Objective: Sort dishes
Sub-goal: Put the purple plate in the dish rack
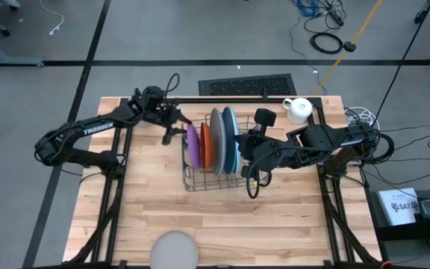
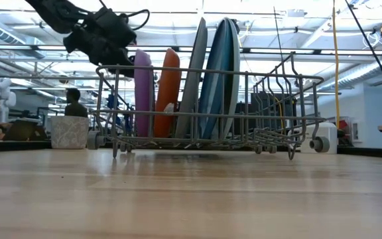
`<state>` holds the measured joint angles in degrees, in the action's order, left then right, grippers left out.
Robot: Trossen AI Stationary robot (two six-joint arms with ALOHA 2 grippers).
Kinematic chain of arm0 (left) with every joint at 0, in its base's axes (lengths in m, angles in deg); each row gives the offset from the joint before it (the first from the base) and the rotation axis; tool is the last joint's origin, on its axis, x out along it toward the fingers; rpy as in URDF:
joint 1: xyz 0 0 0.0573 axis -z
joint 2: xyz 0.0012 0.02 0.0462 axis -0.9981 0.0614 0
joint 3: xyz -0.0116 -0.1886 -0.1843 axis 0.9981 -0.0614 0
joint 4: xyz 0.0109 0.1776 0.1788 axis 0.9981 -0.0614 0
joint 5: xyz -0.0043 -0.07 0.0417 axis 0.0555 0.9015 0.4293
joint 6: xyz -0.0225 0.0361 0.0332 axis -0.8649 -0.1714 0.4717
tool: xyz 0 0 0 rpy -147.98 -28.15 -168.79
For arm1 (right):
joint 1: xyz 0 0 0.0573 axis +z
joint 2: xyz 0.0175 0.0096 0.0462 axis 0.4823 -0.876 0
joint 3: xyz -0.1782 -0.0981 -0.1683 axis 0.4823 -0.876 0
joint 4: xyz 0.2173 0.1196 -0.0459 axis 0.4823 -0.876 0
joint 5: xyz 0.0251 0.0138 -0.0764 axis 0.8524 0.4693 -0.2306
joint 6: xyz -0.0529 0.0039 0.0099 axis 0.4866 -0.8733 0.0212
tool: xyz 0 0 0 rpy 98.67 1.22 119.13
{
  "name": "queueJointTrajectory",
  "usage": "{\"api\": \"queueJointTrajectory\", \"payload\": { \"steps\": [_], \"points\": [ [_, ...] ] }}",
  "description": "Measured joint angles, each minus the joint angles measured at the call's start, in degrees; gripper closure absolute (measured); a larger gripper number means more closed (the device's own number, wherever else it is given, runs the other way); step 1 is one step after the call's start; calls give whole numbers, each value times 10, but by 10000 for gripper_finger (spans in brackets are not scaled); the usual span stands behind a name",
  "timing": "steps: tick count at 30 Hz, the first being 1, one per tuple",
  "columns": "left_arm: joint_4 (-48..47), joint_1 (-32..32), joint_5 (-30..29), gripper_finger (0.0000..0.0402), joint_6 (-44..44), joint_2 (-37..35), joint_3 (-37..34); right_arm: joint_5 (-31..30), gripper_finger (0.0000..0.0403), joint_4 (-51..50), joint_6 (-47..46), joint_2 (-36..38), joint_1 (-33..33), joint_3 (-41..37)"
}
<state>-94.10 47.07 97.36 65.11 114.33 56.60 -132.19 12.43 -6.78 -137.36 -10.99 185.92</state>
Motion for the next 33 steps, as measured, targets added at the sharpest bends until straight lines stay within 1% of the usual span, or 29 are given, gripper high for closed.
{"api": "queueJointTrajectory", "payload": {
  "steps": [2, 7, 13, 19, 24, 29, 33],
  "points": [
    [-6, 9, -17, 226, 0, 1, 0, 0, 403, 0, 0, 0, 0, 0],
    [-7, 28, -34, 226, 0, 1, 0, 0, 403, 0, -2, 0, 0, 0],
    [-7, 53, -94, 226, -2, 0, 0, 0, 403, 0, -2, 0, 0, 0],
    [-11, 88, -164, 226, -30, 0, 0, 0, 403, 0, 3, 0, -2, 0],
    [-45, 102, -171, 226, -44, -6, 0, 0, 403, 0, 3, 0, -3, 0],
    [-57, 111, -213, 216, -45, -22, 0, 0, 403, 0, 3, 0, -3, 0],
    [-66, 120, -224, 212, -46, -36, 0, 0, 403, 0, 5, 0, -4, 0]
  ]
}}
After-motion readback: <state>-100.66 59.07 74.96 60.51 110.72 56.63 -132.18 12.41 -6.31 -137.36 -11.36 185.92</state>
